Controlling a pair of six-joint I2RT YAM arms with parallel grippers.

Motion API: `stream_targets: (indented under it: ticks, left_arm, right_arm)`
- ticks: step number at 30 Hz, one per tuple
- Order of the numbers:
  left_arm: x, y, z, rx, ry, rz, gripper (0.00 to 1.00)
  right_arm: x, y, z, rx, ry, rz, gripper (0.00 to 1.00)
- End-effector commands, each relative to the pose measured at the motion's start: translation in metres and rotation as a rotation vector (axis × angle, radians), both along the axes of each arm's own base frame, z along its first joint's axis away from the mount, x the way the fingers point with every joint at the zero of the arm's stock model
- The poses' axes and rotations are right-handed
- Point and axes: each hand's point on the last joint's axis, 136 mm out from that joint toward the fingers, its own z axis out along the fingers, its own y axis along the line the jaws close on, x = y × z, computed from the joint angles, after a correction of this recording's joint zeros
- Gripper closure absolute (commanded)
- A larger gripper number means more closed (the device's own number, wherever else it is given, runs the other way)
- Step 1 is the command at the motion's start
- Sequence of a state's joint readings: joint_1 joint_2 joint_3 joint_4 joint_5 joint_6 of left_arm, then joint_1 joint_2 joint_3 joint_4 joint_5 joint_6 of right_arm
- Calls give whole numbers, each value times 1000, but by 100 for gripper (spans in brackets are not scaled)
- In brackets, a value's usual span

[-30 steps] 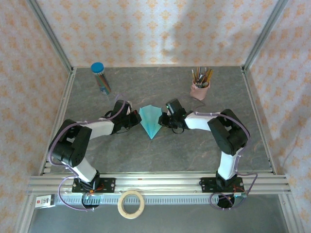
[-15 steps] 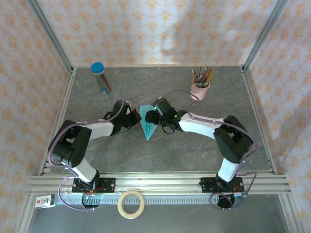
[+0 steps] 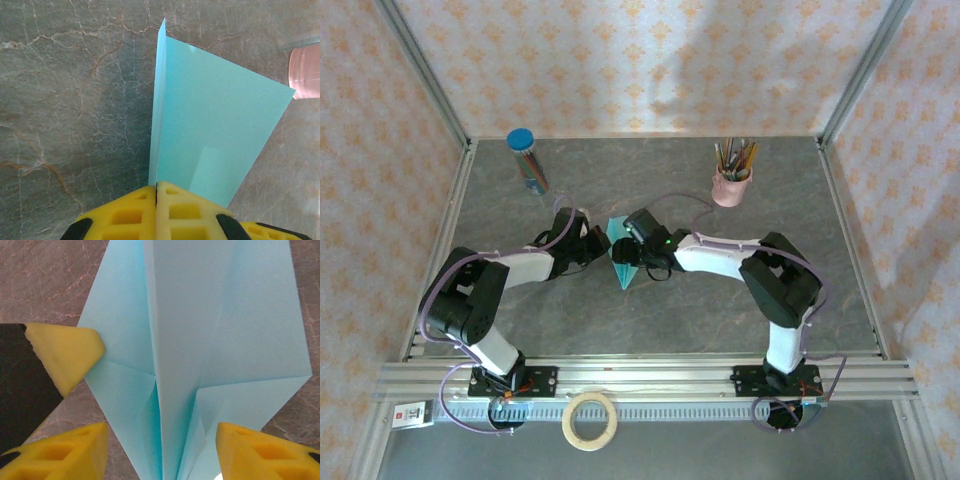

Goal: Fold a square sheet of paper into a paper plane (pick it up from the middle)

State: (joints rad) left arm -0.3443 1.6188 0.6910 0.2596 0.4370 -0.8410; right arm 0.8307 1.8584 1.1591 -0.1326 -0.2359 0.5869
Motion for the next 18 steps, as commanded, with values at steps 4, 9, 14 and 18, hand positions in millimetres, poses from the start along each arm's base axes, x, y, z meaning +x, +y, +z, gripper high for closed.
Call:
stream_targets:
  ticks: [4,9,14,18]
  left_arm:
    - [1,0,-3,-4,-1,8,99]
    - [1,0,-1,-7,-3,5,99]
    - [1,1,0,-2,-2,11,94]
    - [3,14,7,30,-16,51,75]
  right_arm:
    - [1,7,-7,-6,36,5,45]
    - [2,7,-14,-28,47,1,51]
    - [5,5,-20,-58,52,-10,58]
    - [7,1,-21,-82,52,-27,68]
